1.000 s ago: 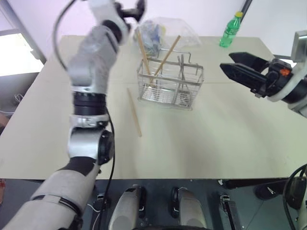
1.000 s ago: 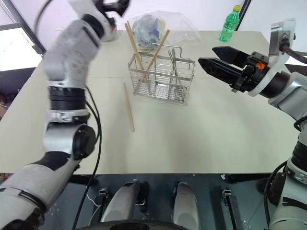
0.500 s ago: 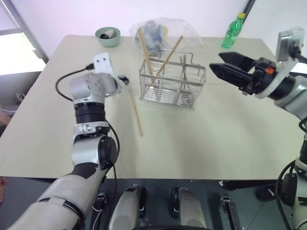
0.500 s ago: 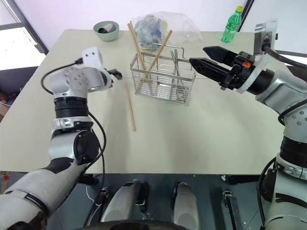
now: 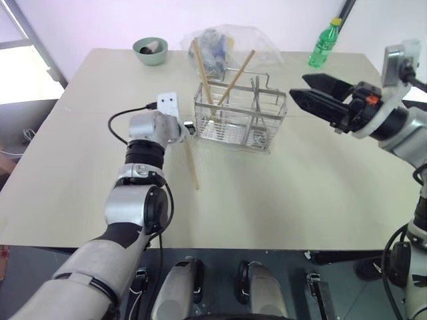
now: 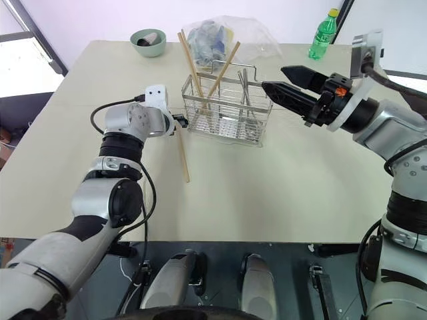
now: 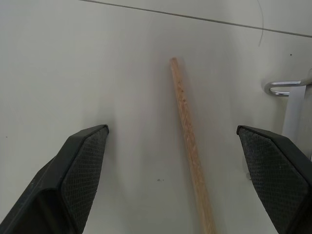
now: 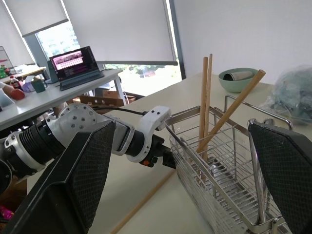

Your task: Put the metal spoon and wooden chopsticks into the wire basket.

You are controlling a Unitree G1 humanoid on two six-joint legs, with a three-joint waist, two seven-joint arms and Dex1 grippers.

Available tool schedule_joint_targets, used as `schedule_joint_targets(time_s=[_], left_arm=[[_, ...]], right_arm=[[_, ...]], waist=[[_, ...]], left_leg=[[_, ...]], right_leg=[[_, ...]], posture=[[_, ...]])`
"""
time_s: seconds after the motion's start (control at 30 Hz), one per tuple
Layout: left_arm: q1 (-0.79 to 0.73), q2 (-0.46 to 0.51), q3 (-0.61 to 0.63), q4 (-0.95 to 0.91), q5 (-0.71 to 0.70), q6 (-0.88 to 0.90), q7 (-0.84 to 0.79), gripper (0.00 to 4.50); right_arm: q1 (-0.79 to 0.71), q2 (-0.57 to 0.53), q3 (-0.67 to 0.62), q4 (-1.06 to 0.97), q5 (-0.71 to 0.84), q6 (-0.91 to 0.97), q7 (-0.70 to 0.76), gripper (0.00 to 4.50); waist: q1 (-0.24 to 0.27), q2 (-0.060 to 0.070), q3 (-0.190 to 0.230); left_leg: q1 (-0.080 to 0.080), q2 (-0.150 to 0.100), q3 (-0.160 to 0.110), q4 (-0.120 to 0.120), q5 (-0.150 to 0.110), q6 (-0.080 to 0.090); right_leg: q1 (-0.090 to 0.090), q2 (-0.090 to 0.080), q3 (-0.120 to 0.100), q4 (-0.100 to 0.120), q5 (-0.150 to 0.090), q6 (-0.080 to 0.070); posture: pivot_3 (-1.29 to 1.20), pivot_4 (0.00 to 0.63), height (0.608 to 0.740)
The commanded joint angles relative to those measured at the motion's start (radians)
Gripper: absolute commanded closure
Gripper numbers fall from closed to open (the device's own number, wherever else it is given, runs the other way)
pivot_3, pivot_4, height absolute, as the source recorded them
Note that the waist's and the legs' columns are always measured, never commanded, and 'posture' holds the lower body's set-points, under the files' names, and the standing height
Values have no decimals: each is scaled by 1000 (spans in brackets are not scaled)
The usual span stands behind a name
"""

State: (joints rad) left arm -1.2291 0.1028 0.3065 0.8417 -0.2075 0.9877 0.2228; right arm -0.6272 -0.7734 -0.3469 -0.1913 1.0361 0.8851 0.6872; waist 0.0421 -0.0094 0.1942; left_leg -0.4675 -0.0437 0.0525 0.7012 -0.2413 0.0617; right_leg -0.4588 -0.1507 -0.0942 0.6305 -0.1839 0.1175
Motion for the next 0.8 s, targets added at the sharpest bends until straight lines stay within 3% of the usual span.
schedule_joint_targets(time_s=[0.03,0.13,0.33,0.57,0.8], left_arm=[[-29,-1,7,58,-16,-17,-36,300],[-38,3,8,80,-17,-31,-44,1332],[-56,2,22,103,-20,-57,-28,4459],[-43,30,4,93,12,-98,-29,4459],[-68,172,-5,53,71,-476,-37,4459]], right_arm=[[1,-1,-49,-38,16,-26,-9,0],[7,-1,-58,-40,15,-26,-11,0],[14,-3,-57,-42,12,-29,-13,0],[15,-12,-52,-34,4,-31,-2,0],[57,-83,-51,-33,-17,-13,59,0]], waist=[[1,0,0],[2,0,0],[2,0,0],[-2,0,0],[-5,0,0]], left_leg=[[0,0,0,0,0,0],[1,0,0,0,0,0],[0,0,0,0,0,-1],[0,0,0,0,-1,-1],[-2,0,0,-1,0,-2]], right_leg=[[0,0,0,0,0,0],[1,0,0,0,0,0],[1,0,0,0,0,0],[0,0,0,0,0,0],[-2,-1,0,0,0,0]], posture=[[0,150,686],[0,150,686],[0,150,686],[0,150,686],[0,150,686]])
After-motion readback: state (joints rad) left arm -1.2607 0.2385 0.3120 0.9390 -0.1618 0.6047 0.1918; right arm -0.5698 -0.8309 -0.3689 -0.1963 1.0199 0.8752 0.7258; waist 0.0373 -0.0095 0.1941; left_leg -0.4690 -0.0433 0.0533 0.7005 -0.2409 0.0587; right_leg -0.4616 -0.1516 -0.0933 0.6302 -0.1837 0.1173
